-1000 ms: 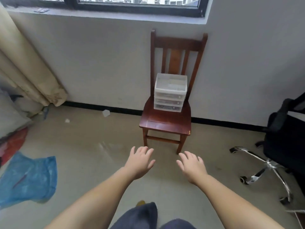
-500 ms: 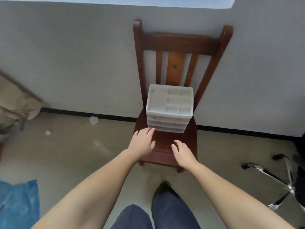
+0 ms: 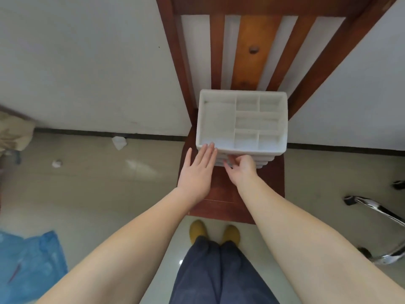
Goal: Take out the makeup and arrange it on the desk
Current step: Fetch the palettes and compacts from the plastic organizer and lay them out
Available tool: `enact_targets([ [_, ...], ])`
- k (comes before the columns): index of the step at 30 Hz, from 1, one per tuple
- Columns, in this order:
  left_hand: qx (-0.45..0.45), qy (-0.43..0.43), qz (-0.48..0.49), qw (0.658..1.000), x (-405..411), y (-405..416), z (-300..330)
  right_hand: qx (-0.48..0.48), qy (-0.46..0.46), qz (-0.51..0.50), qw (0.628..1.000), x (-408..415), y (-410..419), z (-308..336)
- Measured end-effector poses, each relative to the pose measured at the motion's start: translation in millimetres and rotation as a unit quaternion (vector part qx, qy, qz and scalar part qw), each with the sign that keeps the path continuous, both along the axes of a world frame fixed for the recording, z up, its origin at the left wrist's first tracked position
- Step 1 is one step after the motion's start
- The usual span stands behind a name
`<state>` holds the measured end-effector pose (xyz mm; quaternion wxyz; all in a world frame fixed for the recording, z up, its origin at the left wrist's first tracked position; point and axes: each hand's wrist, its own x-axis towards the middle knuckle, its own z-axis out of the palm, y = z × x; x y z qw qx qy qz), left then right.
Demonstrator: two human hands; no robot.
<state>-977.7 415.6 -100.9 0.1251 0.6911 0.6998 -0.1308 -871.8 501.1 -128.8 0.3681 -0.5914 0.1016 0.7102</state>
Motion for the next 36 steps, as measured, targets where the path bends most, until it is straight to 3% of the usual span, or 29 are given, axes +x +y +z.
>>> enact_targets([
  [5,-0.008,0.000,-0.032,0.999,-6.9,2.9,5.5,0.025,0.024,-0.027,0.999,3.5,-9.1,-6.1],
  [13,-0.021,-0.015,-0.062,0.998,-17.1,11.1,7.4,0.073,-0.011,-0.004,0.997,0.8,-28.2,-15.9],
  [22,-0.035,-0.027,-0.047,0.998,-13.6,10.2,9.5,0.009,-0.027,-0.028,0.999,18.2,-101.2,-15.8],
  [26,-0.031,-0.017,-0.050,0.998,-14.1,8.5,7.9,-0.005,-0.038,0.013,0.999,31.1,-118.2,-15.9],
  [28,0.004,-0.020,-0.056,0.998,-15.5,5.9,5.9,-0.010,-0.030,0.096,0.995,40.5,-121.1,-12.4],
  [30,0.073,-0.043,-0.093,0.992,-16.8,1.0,4.0,-0.001,-0.058,0.310,0.949,55.2,-116.8,4.1],
  [32,0.106,-0.100,-0.168,0.975,-16.3,-7.0,-8.8,0.053,-0.124,0.535,0.834,71.7,-102.5,28.1],
  [34,0.062,-0.140,-0.211,0.965,-10.2,-10.1,-20.3,0.151,-0.213,0.611,0.747,83.4,-79.5,45.7],
  [36,-0.022,-0.126,-0.169,0.977,-0.8,-3.5,-31.0,0.256,-0.357,0.624,0.646,88.3,-53.0,45.1],
])
